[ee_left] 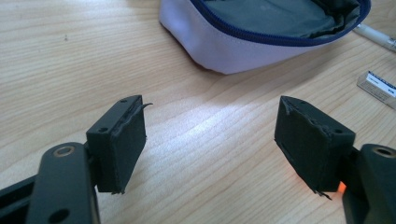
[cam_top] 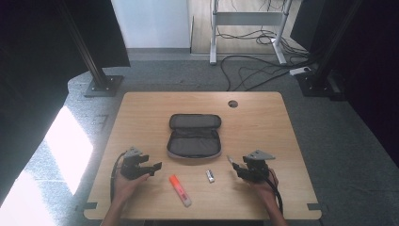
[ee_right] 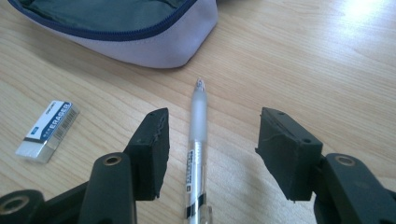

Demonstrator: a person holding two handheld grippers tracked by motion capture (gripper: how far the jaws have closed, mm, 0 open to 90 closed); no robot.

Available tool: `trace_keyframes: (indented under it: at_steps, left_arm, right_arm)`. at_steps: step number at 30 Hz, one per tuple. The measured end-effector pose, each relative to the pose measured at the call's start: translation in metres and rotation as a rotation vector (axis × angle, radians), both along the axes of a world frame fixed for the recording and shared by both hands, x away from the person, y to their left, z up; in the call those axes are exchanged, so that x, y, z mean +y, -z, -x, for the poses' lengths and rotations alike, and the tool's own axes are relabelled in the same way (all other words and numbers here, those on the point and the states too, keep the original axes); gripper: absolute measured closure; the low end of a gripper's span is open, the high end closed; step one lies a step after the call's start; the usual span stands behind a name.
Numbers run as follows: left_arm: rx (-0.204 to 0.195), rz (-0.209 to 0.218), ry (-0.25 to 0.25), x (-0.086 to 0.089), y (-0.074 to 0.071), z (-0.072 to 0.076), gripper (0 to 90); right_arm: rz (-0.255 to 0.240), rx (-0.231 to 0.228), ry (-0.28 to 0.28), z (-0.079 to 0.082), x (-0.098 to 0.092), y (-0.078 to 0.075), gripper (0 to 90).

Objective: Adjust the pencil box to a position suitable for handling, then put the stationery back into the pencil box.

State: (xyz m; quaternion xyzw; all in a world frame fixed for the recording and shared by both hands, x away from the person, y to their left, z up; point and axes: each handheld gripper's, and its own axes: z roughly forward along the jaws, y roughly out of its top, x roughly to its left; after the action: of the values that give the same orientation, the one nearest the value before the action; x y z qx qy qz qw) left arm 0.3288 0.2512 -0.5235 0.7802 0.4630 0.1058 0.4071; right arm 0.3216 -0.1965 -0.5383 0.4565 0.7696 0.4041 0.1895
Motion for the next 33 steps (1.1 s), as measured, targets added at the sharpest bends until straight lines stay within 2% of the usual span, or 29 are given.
trace_keyframes:
  at_steps: [8, 16, 28, 33]
  left_arm:
    - [0.006, 0.004, -0.004, -0.001, 0.003, 0.000, 25.7]
    - [0.010, -0.004, 0.017, -0.007, 0.004, 0.002, 25.7]
    - [0.021, -0.011, 0.021, -0.007, 0.007, 0.002, 25.8]
    - [0.025, -0.012, 0.019, -0.006, 0.008, 0.003, 25.8]
  right_arm:
    - [-0.006, -0.002, 0.009, 0.001, -0.002, 0.000, 43.1]
    - [0.030, 0.008, -0.002, -0.004, 0.006, 0.006, 45.3]
    - [0.058, 0.042, -0.008, -0.005, 0.015, 0.011, 49.3]
    - [0.068, 0.046, -0.002, -0.003, 0.015, 0.011, 54.3]
